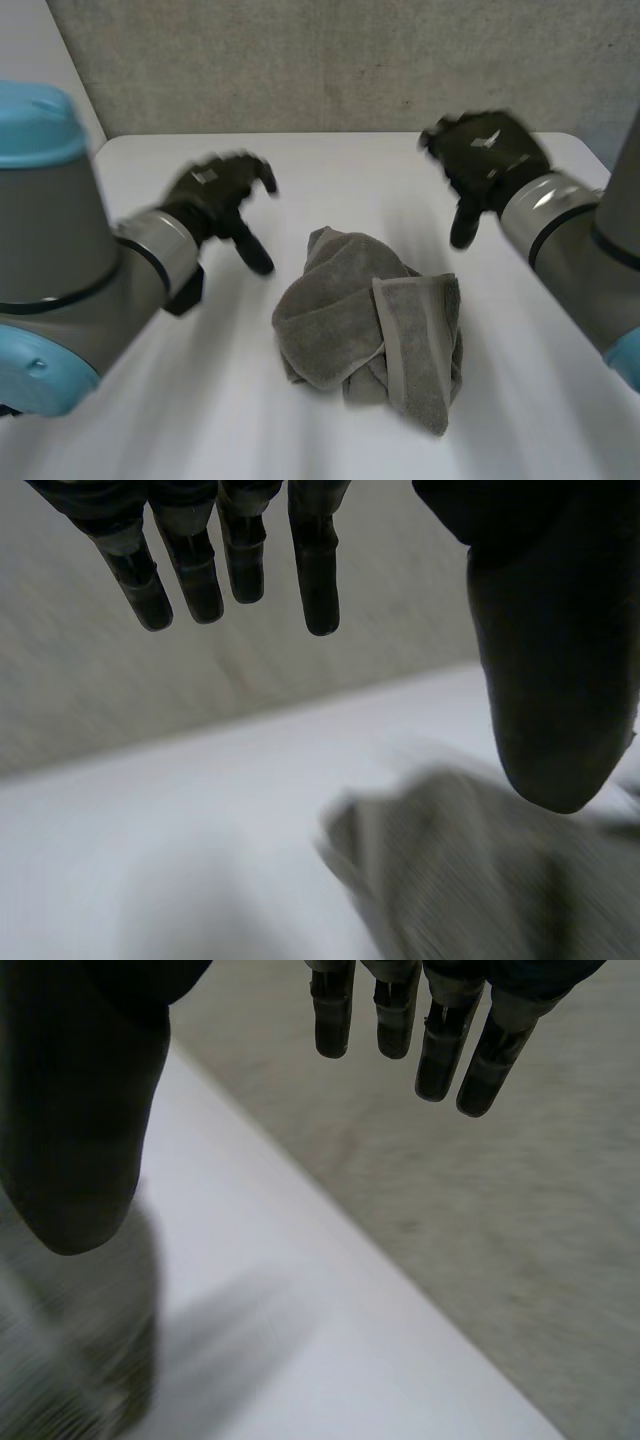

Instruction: Fold the towel.

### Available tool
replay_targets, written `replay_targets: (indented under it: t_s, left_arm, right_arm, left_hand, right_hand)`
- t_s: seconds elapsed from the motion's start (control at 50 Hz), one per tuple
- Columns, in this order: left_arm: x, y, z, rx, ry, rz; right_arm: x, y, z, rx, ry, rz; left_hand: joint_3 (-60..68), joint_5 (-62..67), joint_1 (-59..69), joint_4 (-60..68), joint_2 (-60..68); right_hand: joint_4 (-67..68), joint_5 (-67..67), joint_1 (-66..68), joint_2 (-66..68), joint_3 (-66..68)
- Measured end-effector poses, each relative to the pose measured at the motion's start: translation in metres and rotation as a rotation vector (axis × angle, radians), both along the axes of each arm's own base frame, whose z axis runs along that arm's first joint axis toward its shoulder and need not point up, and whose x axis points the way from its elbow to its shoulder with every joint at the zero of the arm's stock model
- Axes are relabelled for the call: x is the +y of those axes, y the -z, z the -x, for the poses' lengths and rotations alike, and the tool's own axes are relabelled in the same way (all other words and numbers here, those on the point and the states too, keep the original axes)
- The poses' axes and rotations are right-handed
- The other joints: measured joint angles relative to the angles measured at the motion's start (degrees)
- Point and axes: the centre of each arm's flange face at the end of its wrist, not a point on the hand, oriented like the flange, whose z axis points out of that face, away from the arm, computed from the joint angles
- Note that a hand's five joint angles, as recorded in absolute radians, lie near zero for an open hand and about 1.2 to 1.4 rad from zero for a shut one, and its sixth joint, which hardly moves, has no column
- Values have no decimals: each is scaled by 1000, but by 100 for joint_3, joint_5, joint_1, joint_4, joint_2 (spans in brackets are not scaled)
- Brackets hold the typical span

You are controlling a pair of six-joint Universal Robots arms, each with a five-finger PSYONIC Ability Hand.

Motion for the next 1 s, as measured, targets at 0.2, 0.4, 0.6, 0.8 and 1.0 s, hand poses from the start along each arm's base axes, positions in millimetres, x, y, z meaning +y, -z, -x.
replay_targets:
  t_s: [0.2,0.4,0.6,0.8,1.0]
  left_arm:
    - [29,64,21,-240,138,-266]
    - [18,98,24,-314,89,-227]
    - [5,88,24,-250,6,-129]
    - [-16,3,13,69,-99,144]
    - [-13,-99,-7,380,-143,500]
  right_arm:
    - [26,47,-18,223,-220,-148]
    - [26,106,-31,311,-262,-287]
    - [13,90,-36,234,-247,-187]
    - [15,-9,-35,-165,-244,296]
    - [34,-85,-5,-582,-280,721]
  left_hand:
    - [0,-9,0,-2,0]
    - [2650,2884,2743,2678,2854]
    - [6095,5975,5755,6202,5886]
    - [6155,6011,5756,6205,6007]
    - [6158,6038,5756,6218,6117]
  right_hand:
    - [0,0,0,0,0]
    - [5048,5147,5133,5294,5112]
    - [6178,6109,5932,6164,6118]
    - [6178,6109,6052,6164,6119]
    - [6178,6134,6099,6164,6140]
